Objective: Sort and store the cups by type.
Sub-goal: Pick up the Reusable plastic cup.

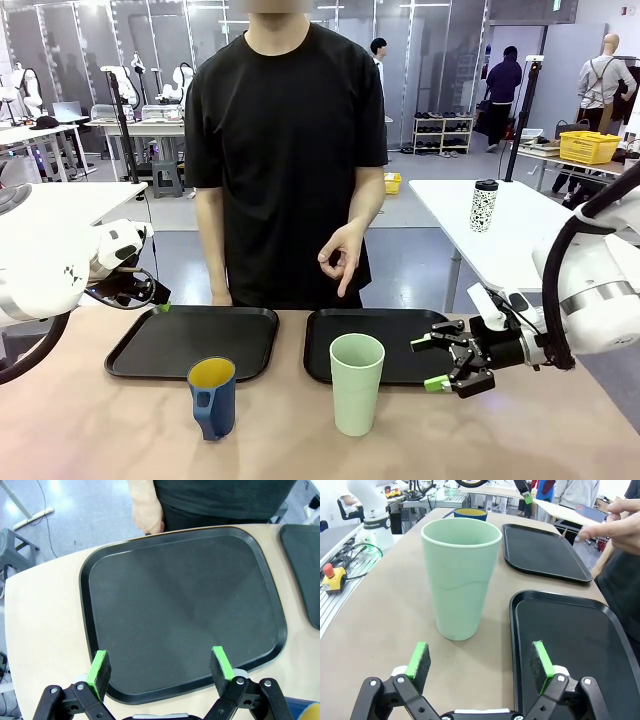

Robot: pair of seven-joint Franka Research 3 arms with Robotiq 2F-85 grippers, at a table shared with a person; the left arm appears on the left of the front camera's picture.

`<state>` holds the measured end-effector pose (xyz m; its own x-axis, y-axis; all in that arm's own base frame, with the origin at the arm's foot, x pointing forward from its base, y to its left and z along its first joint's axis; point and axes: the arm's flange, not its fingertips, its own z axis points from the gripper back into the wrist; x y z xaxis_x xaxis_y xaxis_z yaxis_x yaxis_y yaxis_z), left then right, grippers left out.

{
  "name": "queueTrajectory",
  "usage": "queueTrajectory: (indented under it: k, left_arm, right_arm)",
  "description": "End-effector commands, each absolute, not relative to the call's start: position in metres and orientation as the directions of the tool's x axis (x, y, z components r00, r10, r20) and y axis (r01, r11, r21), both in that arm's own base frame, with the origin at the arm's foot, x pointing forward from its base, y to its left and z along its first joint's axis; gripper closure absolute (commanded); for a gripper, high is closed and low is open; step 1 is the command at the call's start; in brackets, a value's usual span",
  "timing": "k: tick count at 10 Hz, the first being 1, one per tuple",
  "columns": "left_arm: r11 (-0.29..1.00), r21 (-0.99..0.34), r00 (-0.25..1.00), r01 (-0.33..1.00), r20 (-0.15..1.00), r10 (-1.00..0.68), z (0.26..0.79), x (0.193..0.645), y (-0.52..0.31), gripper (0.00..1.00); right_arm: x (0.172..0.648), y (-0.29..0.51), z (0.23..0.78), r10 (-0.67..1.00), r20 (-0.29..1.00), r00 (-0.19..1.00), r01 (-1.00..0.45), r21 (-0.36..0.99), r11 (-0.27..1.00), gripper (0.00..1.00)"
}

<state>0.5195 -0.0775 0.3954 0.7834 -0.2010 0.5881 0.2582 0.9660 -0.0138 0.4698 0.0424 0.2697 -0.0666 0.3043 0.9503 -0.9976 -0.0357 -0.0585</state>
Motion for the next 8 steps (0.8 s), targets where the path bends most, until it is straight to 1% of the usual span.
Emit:
queueTrajectory:
  k: [1,2,4,8]
  left_arm:
    - [0.967,-0.014,0.782,0.253,0.591,-0.196,0.396,0.52,-0.078,0.0]
    - [0.967,-0.014,0.782,0.253,0.591,-0.196,0.396,0.52,-0.078,0.0]
    - [0.967,-0.014,0.782,0.253,0.591,-0.196,0.396,0.52,-0.078,0.0]
    - [0.967,-0.014,0.782,0.253,0.591,-0.196,0.396,0.52,-0.078,0.0]
  right_arm:
    - [0.468,0.041,0.271,0.299,0.952,-0.059,-0.998,-0.051,-0.033,0.0]
    - [0.47,0.042,0.27,0.304,0.95,-0.067,-0.998,-0.059,-0.036,0.0]
    - [0.475,0.055,0.247,0.239,0.969,-0.068,-0.995,-0.049,-0.084,0.0]
    - [0.483,0.078,0.218,0.119,0.987,-0.112,-0.981,-0.092,-0.168,0.0]
